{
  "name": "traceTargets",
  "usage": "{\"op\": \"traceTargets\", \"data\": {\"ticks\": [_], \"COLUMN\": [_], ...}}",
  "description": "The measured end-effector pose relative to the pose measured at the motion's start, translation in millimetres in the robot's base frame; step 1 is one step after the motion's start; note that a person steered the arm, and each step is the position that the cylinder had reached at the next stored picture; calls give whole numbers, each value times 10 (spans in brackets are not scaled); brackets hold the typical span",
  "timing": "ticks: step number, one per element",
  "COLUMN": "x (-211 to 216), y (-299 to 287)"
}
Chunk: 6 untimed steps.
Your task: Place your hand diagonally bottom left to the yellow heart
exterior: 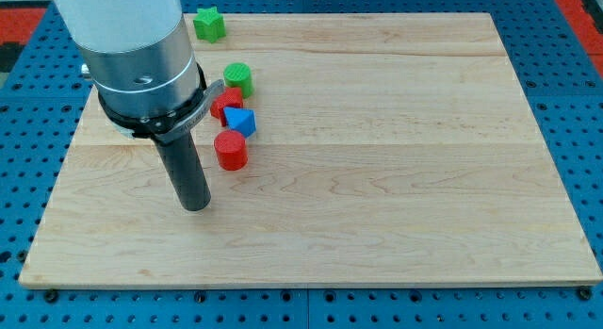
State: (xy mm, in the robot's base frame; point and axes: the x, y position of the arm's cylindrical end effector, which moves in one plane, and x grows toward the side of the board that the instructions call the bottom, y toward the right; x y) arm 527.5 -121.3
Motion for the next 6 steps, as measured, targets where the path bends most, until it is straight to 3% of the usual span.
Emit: {"op": "traceTargets", "data": {"ticks": [1, 3, 5, 6], "x": [0, -798, -373, -373], "y": [0, -142, -385, -600]}}
